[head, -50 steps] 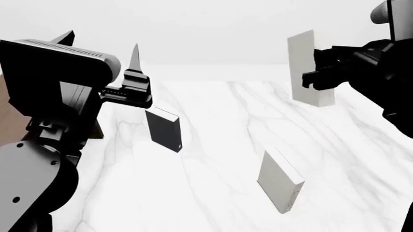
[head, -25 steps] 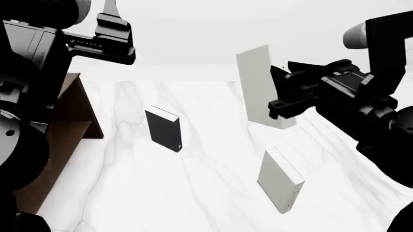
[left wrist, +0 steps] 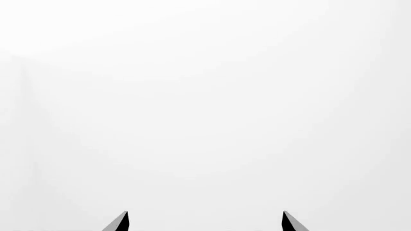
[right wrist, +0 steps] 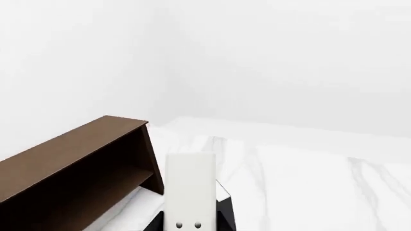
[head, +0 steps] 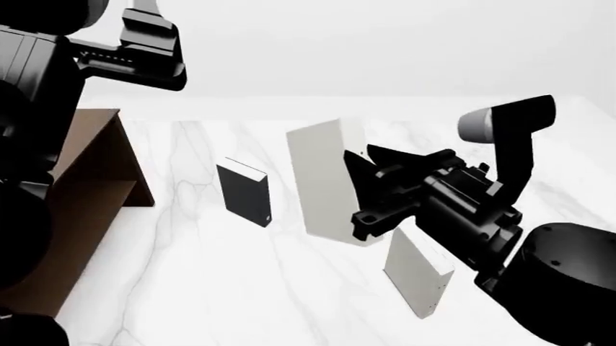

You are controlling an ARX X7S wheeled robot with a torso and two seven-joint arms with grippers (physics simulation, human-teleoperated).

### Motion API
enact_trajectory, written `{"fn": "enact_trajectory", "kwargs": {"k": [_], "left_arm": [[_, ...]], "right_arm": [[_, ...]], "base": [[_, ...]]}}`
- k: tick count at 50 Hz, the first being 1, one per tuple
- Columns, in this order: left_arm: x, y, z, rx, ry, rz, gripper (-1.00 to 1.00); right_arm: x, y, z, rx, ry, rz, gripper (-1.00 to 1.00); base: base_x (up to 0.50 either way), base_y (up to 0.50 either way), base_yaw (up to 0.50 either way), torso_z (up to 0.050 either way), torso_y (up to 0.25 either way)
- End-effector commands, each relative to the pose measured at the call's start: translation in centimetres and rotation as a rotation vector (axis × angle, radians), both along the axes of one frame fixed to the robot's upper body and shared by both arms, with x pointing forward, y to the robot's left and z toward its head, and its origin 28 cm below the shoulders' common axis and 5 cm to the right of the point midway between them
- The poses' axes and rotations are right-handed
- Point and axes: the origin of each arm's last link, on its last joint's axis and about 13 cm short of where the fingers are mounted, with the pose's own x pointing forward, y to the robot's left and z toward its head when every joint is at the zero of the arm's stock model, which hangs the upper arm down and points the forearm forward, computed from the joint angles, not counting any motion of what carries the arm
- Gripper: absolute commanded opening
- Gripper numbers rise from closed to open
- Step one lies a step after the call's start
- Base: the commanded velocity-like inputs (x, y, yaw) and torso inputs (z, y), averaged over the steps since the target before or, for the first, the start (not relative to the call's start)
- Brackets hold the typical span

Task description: Pick up the book on the right and place it under the cabinet shelf.

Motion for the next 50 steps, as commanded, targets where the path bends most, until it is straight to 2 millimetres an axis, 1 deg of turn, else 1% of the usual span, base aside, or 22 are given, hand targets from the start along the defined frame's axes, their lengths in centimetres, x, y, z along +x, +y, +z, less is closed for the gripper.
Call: {"fn": "enact_trajectory", "kwargs": {"k": [1, 7, 12, 25, 28, 32, 41, 50], "left_arm": [[-0.2, 0.1, -0.9, 0.001, 0.021, -0.015, 1.0], [-0.2, 0.1, -1.1, -0.001, 0.027, -0.021, 1.0], [-0.1, 0.1, -1.4, -0.002, 0.032, -0.028, 1.0], [-0.2, 0.1, -1.5, -0.006, 0.032, -0.034, 1.0], [-0.2, 0.1, -1.7, -0.007, 0.033, -0.032, 1.0], [-0.2, 0.3, -1.8, -0.011, 0.035, -0.029, 1.0], [-0.3, 0.3, -2.0, -0.017, 0.036, -0.027, 1.0], [-0.3, 0.3, -2.0, -0.016, 0.038, -0.025, 1.0]], "right_arm": [[-0.2, 1.3, -1.8, 0.123, 0.034, 0.059, -1.0], [-0.3, 1.8, -2.5, 0.167, 0.057, 0.084, -1.0], [-0.5, 2.4, -3.5, 0.208, 0.088, 0.111, -1.0], [-0.4, 3.9, -6.7, 0.353, 0.195, 0.18, -1.0], [-0.3, 4.4, -8.0, 0.377, 0.238, 0.194, -1.0], [-0.3, 5.0, -9.2, 0.399, 0.271, 0.205, -1.0], [-0.7, 6.0, -10.4, 0.43, 0.312, 0.233, -1.0], [-0.8, 7.0, -11.8, 0.505, 0.369, 0.27, -1.0]], "base": [[0.0, 0.0, 0.0, 0.0, 0.0], [0.0, 0.0, 0.0, 0.0, 0.0], [0.0, 0.0, 0.0, 0.0, 0.002], [0.0, 0.0, 0.0, 0.001, 0.001], [0.0, 0.0, 0.0, 0.0, 0.003], [0.0, 0.0, 0.0, 0.0, 0.0], [0.0, 0.0, 0.0, 0.0, 0.001], [0.0, 0.0, 0.0, 0.0, 0.001]]}}
